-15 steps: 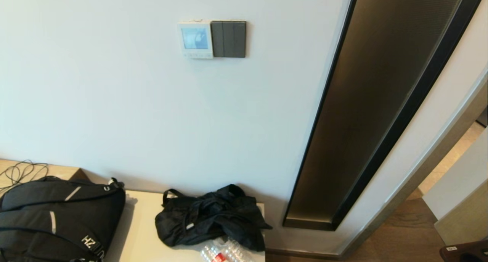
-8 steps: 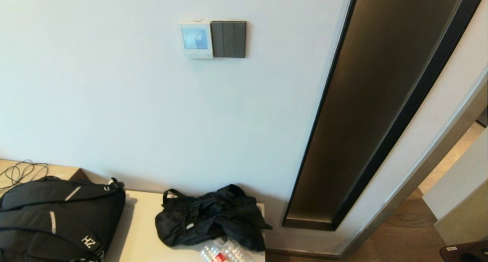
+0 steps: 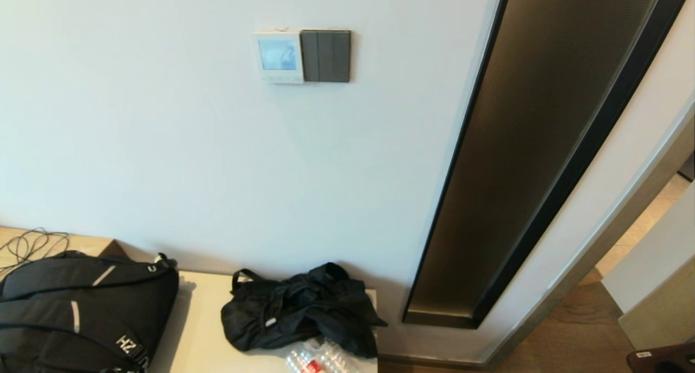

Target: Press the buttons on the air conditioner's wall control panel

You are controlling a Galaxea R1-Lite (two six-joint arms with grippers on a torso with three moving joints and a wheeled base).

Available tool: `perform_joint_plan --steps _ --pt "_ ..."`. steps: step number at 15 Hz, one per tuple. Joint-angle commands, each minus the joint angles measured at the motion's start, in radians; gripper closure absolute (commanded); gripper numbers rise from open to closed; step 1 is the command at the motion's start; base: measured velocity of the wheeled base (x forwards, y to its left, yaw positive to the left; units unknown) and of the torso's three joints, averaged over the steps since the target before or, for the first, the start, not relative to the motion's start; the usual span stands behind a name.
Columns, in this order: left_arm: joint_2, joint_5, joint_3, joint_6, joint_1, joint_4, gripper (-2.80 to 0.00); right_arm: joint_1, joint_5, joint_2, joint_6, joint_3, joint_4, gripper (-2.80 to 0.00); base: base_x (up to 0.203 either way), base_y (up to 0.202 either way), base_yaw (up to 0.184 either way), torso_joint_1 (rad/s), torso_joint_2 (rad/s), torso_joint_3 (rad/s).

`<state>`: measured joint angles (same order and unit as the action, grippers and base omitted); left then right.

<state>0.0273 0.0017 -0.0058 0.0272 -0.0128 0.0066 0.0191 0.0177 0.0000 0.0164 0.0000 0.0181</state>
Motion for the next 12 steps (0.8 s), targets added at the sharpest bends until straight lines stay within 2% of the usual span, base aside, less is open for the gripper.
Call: perform_joint_plan --steps 1,4,7,12 --pt "-0.026 0.001 0.006 -0.004 0.000 0.003 0.00 0.001 0.001 0.002 0.000 0.001 0.000 0.00 0.000 0.000 0.000 0.000 0.00 0.000" --pt "-0.026 0.001 0.006 -0.010 0.000 0.006 0.00 0.001 0.001 0.002 0.000 0.001 0.000 0.00 0.000 0.000 0.000 0.000 0.00 0.000" --pt "-0.026 -0.005 0.006 0.016 -0.001 0.009 0.00 0.001 0.001 0.002 0.000 0.000 0.000 0.00 0.000 0.000 0.000 0.000 0.00 0.000" --pt "-0.027 -0.001 0.006 -0.021 0.007 -0.002 0.00 0.000 0.000 0.002 0.000 0.000 0.000 0.00 0.000 0.000 0.000 0.000 0.00 0.000"
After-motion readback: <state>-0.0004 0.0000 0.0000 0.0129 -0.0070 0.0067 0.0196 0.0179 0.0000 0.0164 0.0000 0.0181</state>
